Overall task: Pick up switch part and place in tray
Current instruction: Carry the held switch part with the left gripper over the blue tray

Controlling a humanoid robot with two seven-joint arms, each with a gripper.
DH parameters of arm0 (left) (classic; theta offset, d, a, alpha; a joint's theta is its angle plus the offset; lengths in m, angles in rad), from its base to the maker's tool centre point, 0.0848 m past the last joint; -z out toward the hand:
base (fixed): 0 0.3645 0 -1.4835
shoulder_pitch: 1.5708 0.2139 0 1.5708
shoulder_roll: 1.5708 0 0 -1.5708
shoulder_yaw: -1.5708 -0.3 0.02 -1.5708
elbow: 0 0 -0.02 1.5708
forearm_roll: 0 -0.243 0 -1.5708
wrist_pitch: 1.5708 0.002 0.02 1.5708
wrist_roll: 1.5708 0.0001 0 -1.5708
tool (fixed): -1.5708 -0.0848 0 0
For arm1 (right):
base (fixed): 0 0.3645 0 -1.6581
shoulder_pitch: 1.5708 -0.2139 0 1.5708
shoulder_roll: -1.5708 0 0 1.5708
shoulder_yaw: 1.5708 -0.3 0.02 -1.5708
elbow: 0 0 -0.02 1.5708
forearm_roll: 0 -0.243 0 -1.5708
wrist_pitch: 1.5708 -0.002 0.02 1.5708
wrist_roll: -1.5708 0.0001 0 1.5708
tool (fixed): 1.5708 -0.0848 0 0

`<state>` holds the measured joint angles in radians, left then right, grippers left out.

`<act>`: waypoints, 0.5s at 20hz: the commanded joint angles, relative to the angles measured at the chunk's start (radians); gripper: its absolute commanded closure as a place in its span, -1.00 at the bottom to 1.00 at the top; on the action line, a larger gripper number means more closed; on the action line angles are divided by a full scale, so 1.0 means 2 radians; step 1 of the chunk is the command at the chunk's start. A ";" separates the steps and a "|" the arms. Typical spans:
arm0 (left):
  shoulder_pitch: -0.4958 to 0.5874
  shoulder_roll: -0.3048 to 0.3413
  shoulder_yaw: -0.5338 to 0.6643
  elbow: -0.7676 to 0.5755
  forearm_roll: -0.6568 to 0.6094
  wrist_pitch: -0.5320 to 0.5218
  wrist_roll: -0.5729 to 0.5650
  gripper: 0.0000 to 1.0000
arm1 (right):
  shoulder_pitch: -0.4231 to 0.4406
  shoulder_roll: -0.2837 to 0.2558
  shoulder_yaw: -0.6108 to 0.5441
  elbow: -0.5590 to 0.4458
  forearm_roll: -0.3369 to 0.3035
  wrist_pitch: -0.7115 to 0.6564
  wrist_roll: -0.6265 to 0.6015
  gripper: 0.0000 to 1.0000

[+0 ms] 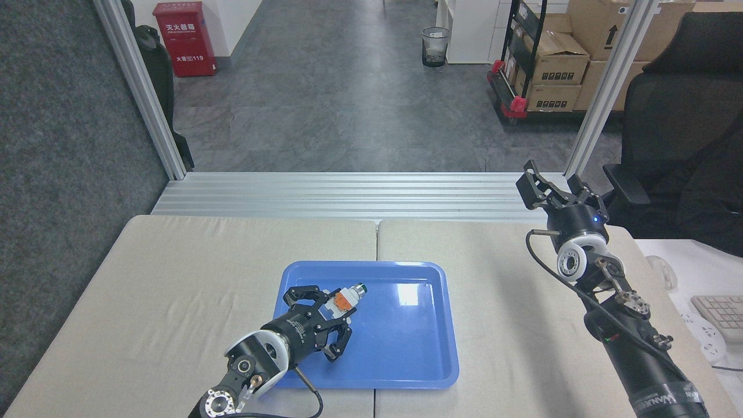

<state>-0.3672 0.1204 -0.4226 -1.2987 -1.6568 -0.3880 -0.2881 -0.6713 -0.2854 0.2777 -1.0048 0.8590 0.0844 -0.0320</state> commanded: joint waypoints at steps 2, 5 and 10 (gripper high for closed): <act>-0.007 -0.021 -0.041 0.024 -0.008 -0.002 -0.001 0.81 | 0.000 0.000 0.000 0.000 0.000 0.000 0.000 -0.98; -0.007 -0.023 -0.040 0.023 -0.008 -0.001 -0.001 0.40 | 0.000 0.000 0.000 0.000 0.000 0.000 0.000 -0.98; -0.014 -0.023 -0.039 0.018 -0.006 0.002 -0.001 0.10 | 0.000 0.000 0.000 0.000 0.000 0.000 0.000 -0.98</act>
<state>-0.3818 0.0939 -0.4707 -1.2716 -1.6687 -0.3913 -0.2897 -0.6713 -0.2853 0.2777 -1.0048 0.8590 0.0843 -0.0320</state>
